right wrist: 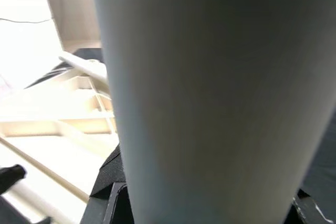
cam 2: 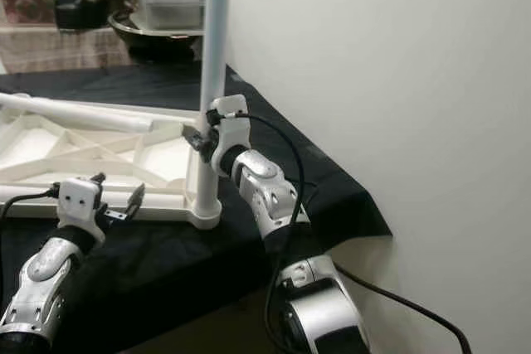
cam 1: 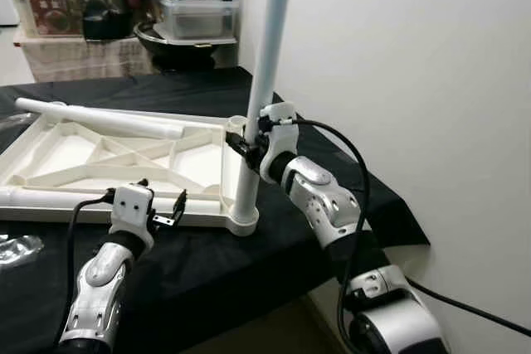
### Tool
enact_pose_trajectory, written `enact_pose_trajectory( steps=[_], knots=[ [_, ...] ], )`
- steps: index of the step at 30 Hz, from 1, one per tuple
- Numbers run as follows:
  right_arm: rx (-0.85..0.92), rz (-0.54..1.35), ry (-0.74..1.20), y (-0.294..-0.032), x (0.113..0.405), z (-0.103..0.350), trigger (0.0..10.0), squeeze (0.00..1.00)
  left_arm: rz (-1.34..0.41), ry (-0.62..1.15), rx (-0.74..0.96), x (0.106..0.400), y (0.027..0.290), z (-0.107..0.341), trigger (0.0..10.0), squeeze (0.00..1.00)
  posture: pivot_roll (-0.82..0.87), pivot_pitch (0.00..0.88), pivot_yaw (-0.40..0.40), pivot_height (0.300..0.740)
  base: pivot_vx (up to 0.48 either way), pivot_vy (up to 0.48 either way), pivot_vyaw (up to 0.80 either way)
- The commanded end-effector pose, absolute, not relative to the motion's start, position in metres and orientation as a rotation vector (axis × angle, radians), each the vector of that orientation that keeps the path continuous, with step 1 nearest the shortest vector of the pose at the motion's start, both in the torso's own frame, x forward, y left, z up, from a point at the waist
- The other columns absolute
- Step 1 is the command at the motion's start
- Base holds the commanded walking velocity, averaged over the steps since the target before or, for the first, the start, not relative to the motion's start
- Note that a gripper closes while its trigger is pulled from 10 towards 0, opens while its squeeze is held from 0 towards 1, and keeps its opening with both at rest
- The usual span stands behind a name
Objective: Building children table
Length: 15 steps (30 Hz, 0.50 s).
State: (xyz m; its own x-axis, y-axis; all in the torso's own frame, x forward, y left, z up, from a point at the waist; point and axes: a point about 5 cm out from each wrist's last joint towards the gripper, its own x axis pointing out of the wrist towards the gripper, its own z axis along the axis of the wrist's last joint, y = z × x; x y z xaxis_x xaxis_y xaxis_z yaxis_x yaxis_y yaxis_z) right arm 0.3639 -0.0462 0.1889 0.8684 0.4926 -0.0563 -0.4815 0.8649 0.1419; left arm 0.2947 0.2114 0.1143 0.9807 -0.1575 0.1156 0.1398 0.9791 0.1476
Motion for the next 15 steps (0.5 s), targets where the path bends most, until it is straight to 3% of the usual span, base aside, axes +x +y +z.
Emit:
enact_pose_trajectory(
  steps=[1,5,6,7,8,15],
  knots=[
    [0.105,0.364,0.308,-0.070,0.357,0.140,0.0,0.00,-0.162,-0.113,0.139,0.295,0.209,0.111,10.0,0.00,0.07,0.000,-0.134,0.740,0.000,0.000,0.00],
    [0.109,0.352,0.314,-0.069,0.352,0.138,0.0,0.00,-0.163,-0.115,0.137,0.296,0.207,0.111,10.0,0.00,0.07,0.000,-0.132,0.740,0.000,0.000,0.00],
    [0.133,0.373,0.275,-0.066,0.352,0.145,10.0,0.00,-0.166,-0.116,0.137,0.297,0.207,0.111,10.0,0.00,0.07,0.000,-0.132,0.740,0.000,0.000,0.00],
    [0.149,0.361,0.258,-0.064,0.353,0.147,10.0,0.00,-0.166,-0.116,0.137,0.297,0.207,0.111,10.0,0.00,0.06,0.000,-0.129,0.740,0.000,0.000,0.00],
    [0.160,0.390,0.212,-0.060,0.353,0.154,10.0,1.00,-0.167,-0.116,0.137,0.297,0.207,0.111,10.0,0.00,0.06,0.000,-0.129,0.740,0.000,0.000,0.00],
    [0.258,0.546,0.048,-0.054,0.349,0.182,10.0,1.00,-0.170,-0.116,0.135,0.296,0.207,0.111,10.0,0.00,0.05,0.000,-0.124,0.740,0.000,0.000,0.00]
  ],
)
